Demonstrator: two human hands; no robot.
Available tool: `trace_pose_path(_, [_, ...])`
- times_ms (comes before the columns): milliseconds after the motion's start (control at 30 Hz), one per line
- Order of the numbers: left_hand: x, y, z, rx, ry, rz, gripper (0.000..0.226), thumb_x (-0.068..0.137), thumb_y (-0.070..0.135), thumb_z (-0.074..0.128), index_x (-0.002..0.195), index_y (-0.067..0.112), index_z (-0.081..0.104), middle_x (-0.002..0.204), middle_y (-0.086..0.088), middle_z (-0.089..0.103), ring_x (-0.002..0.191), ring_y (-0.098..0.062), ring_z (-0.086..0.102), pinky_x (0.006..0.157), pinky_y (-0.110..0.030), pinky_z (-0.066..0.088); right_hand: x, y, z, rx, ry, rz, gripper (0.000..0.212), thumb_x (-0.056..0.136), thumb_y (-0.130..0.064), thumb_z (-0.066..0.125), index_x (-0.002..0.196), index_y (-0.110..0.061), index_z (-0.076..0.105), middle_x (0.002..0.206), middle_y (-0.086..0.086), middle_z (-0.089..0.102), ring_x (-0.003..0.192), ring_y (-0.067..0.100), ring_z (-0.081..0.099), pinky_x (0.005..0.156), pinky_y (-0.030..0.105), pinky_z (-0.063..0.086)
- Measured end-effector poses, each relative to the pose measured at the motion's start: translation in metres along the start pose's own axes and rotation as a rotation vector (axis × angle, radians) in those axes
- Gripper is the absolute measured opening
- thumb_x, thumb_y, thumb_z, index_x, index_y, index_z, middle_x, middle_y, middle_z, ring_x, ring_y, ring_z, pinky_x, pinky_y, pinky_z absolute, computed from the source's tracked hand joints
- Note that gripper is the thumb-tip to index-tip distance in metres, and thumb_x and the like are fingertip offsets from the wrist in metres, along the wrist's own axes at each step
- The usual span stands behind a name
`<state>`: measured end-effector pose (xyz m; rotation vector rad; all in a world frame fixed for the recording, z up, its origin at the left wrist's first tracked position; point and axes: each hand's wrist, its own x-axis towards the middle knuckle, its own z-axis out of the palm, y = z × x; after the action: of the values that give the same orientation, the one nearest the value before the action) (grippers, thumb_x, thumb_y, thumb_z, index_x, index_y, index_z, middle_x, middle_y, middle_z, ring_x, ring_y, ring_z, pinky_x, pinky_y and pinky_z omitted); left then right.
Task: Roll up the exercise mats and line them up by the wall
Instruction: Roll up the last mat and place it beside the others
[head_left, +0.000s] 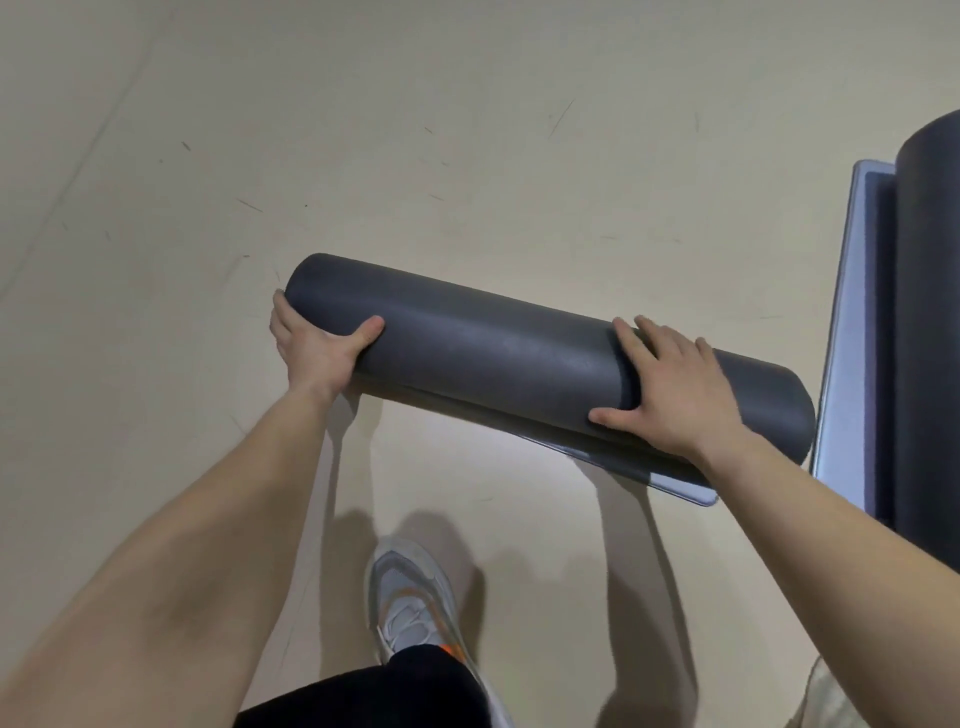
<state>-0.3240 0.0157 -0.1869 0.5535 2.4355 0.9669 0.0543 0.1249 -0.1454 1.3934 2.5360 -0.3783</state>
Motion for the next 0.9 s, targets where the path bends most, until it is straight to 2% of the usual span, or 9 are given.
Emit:
trace_pose_path(67, [-0.011,0.002,0.009,-0.023,0.061,-0.1,0.135,0.071,0.066,0.082,0.163,0.02,-0.005,0.168,-0.008,0.008,0.151,-0.036,0.027,0.123,-0.048,0.027,0.029,-0.012,-0.012,-0.003,-0.18,-0.032,0.132,0.059,-0.09,0.066,0.16,-0.043,-0.004,0.168,0.007,0.019,0.15,0.036,0.026,0.119,0.057,0.025])
trace_pose_path(167, [-0.051,0.007,0.039,-0.146,0.087,-0.442,0.131,0.072,0.086,0.062,0.163,0.019,-0.006,0.168,-0.009,0.013,0.148,-0.039,0.031,0.12,-0.052,0.028,0.05,-0.016,-0.014,0.006,-0.255,-0.006,0.14,0.042,-0.095,0.066,0.155,-0.053,-0.005,0.156,0.003,0.038,0.135,0.035,0.046,0.106,0.053,0.041])
trace_pose_path(267, [-0.099,0.007,0.08,-0.347,-0.036,-0.627,0.149,0.047,0.108,0.043,0.163,0.021,0.01,0.167,-0.004,0.021,0.148,-0.034,0.034,0.121,-0.052,0.03,0.051,-0.014,-0.013,0.025,-0.249,0.023,0.139,0.038,-0.097,0.065,0.154,-0.055,0.002,0.147,-0.002,0.047,0.126,0.032,0.054,0.098,0.049,0.048])
trace_pose_path(333, [-0.122,0.013,0.1,-0.433,-0.124,-0.676,0.15,0.031,0.113,0.041,0.15,0.022,0.034,0.153,0.002,0.039,0.127,-0.024,0.057,0.112,-0.048,0.045,0.048,-0.017,-0.011,0.032,-0.225,0.032,0.136,0.039,-0.096,0.066,0.152,-0.054,0.004,0.143,-0.001,0.049,0.123,0.033,0.056,0.097,0.049,0.049])
trace_pose_path(400, [-0.137,0.019,0.109,-0.5,-0.186,-0.689,0.125,0.03,0.109,0.051,0.118,0.02,0.05,0.123,0.006,0.053,0.092,-0.012,0.064,0.096,-0.039,0.056,0.041,-0.021,-0.008,0.065,-0.215,0.074,0.131,0.042,-0.093,0.068,0.15,-0.053,0.007,0.138,0.001,0.051,0.117,0.035,0.058,0.093,0.049,0.05])
trace_pose_path(500, [-0.141,0.017,0.12,-0.497,-0.275,-0.685,0.111,0.028,0.106,0.062,0.1,0.022,0.055,0.106,0.005,0.063,0.082,-0.014,0.062,0.087,-0.031,0.054,0.027,-0.028,-0.006,0.174,-0.236,0.178,0.125,0.044,-0.093,0.069,0.148,-0.052,0.013,0.131,0.002,0.054,0.109,0.035,0.061,0.086,0.046,0.051])
trace_pose_path(600, [-0.14,0.017,0.129,-0.52,-0.39,-0.616,0.118,0.033,0.103,0.067,0.121,0.025,0.064,0.119,0.009,0.072,0.108,-0.019,0.067,0.105,-0.041,0.049,0.009,-0.034,-0.001,0.29,-0.236,0.285,0.128,0.042,-0.096,0.066,0.149,-0.045,0.018,0.126,0.004,0.058,0.109,0.035,0.063,0.084,0.044,0.051])
trace_pose_path(667, [-0.153,0.036,0.123,-0.512,-0.427,-0.603,0.13,0.033,0.097,0.075,0.137,0.024,0.05,0.126,0.007,0.067,0.116,-0.022,0.065,0.106,-0.046,0.05,-0.012,-0.04,0.009,0.324,-0.243,0.334,0.13,0.044,-0.095,0.066,0.15,-0.037,0.019,0.123,0.006,0.056,0.109,0.036,0.062,0.082,0.043,0.049])
trace_pose_path(900, [-0.143,0.058,0.131,-0.358,-0.481,-0.436,0.108,0.027,0.08,0.092,0.116,0.021,0.07,0.099,0.008,0.079,0.089,-0.018,0.077,0.084,-0.039,0.062,0.009,-0.003,0.023,0.979,-0.401,0.351,0.14,0.043,-0.085,0.084,0.155,-0.032,0.018,0.139,-0.002,0.055,0.119,0.019,0.062,0.105,0.042,0.051])
